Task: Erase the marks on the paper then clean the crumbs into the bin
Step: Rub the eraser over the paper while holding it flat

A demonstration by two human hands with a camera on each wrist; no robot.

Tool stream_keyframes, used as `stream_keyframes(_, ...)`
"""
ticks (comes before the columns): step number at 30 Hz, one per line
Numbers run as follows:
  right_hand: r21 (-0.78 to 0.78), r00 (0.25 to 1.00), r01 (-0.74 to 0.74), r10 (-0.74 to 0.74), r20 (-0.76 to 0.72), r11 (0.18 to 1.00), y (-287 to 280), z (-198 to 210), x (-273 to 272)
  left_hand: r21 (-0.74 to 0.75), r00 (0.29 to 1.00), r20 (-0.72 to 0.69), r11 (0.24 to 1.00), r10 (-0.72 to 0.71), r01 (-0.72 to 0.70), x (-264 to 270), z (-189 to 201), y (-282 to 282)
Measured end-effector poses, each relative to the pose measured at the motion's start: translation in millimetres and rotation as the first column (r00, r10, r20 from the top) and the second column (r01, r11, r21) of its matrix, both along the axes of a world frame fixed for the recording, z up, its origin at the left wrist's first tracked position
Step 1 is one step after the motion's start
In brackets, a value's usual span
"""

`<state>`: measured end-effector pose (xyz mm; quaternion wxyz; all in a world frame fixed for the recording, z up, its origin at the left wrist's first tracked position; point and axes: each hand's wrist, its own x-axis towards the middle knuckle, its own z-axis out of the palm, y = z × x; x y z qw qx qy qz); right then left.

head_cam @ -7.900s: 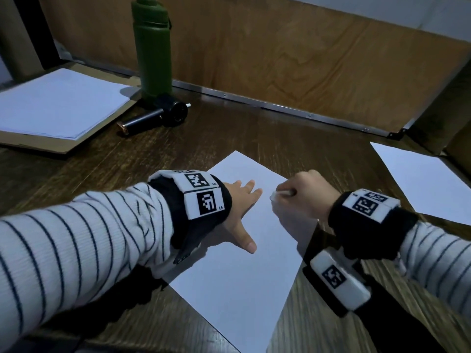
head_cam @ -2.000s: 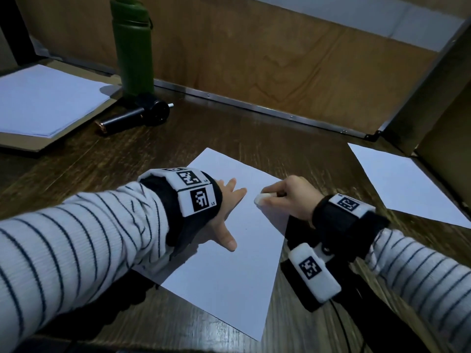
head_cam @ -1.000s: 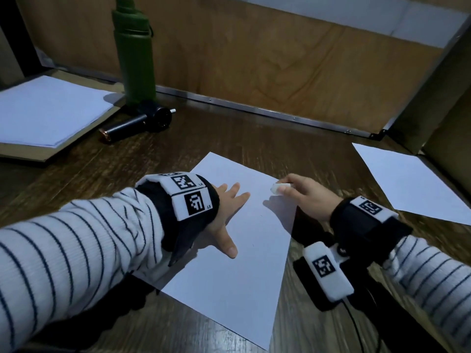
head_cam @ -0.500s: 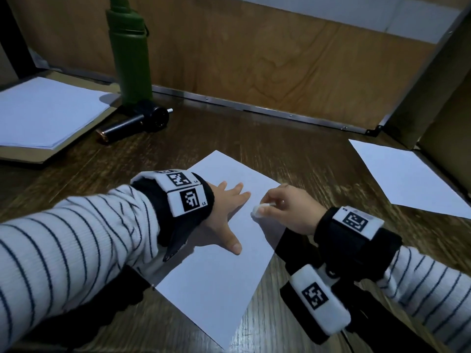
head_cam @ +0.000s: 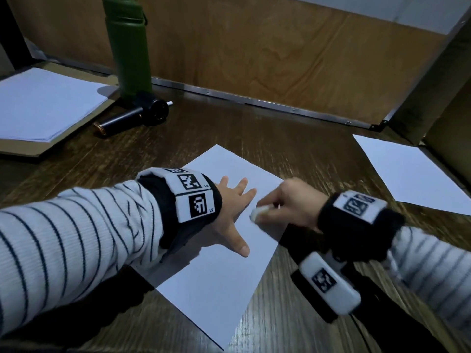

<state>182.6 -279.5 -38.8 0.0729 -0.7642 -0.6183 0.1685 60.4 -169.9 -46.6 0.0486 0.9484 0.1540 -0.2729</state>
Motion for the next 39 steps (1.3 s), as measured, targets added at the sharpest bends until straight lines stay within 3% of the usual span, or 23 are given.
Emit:
stream_keyframes(2, 0.111, 0.996, 0.057, -0.064, 0.054, 0.992, 8.7, -3.7, 9.2, -0.004, 1.000, -0.001, 1.000, 0.000, 0.000, -0.3, -0.1, -0.2)
stream_keyframes(4, 0.126, 0.998, 0.022, -0.030, 0.064, 0.992, 4.0, -6.3, 5.0, -0.001, 1.000, 0.004, 1.000, 0.000, 0.000, -0.5, -0.8, -0.1)
stream_keyframes(7, -0.016, 0.990, -0.125, 0.123, -0.062, 0.992, -17.0, -2.6, -16.8, -0.003, 1.000, 0.010, 1.000, 0.006, -0.006, -0.6, -3.6, 0.4)
stream_keyframes(9, -0.086, 0.982, -0.155, 0.143, -0.123, 0.984, -20.5, 0.1, -19.6, 0.001, 1.000, 0.006, 1.000, 0.004, -0.004, -0.1, -4.3, 1.2)
stream_keyframes(13, 0.069, 0.997, 0.067, -0.063, -0.050, 0.995, 2.8, -2.1, 1.5, 0.002, 1.000, 0.001, 1.000, -0.006, 0.006, 0.6, -3.2, 1.9)
stream_keyframes(16, 0.142, 0.996, 0.093, -0.091, -0.020, 0.985, 4.5, -7.1, 4.9, -0.003, 1.000, 0.012, 1.000, -0.007, 0.007, -0.4, -3.8, 1.5)
stream_keyframes(20, -0.081, 0.981, -0.075, 0.059, -0.185, 0.994, -25.2, -2.0, -19.1, -0.005, 1.000, 0.028, 1.000, 0.008, -0.008, -1.3, -4.9, -0.4)
stream_keyframes(22, -0.141, 0.963, -0.092, 0.052, -0.266, 0.986, -29.4, 0.8, -22.2, -0.001, 1.000, 0.021, 1.000, 0.008, -0.008, -0.4, -4.6, 0.1)
stream_keyframes(28, 0.125, 0.983, 0.169, -0.158, -0.091, 0.978, -2.5, -7.5, 5.1, 0.007, 1.000, 0.011, 1.000, -0.009, 0.009, -1.1, -2.1, 0.5)
stream_keyframes(30, 0.095, 0.987, 0.127, -0.116, -0.109, 0.987, -10.8, -8.3, -3.1, 0.008, 1.000, 0.011, 1.000, -0.006, 0.006, -0.7, -2.6, 0.9)
stream_keyframes(34, -0.112, 0.967, -0.057, 0.027, -0.252, 0.992, -33.7, -2.4, -26.1, 0.004, 1.000, 0.006, 1.000, 0.002, -0.002, 0.4, -4.4, 1.6)
stream_keyframes(36, -0.106, 0.968, 0.011, -0.038, -0.249, 0.994, -26.9, -1.8, -20.9, 0.008, 1.000, 0.000, 1.000, -0.004, 0.004, 0.1, -3.2, 1.3)
stream_keyframes(39, 0.020, 0.981, 0.166, -0.163, -0.109, 0.986, -2.1, -4.9, -2.5, 0.000, 1.000, -0.001, 1.000, -0.007, 0.007, -0.4, -1.2, 1.3)
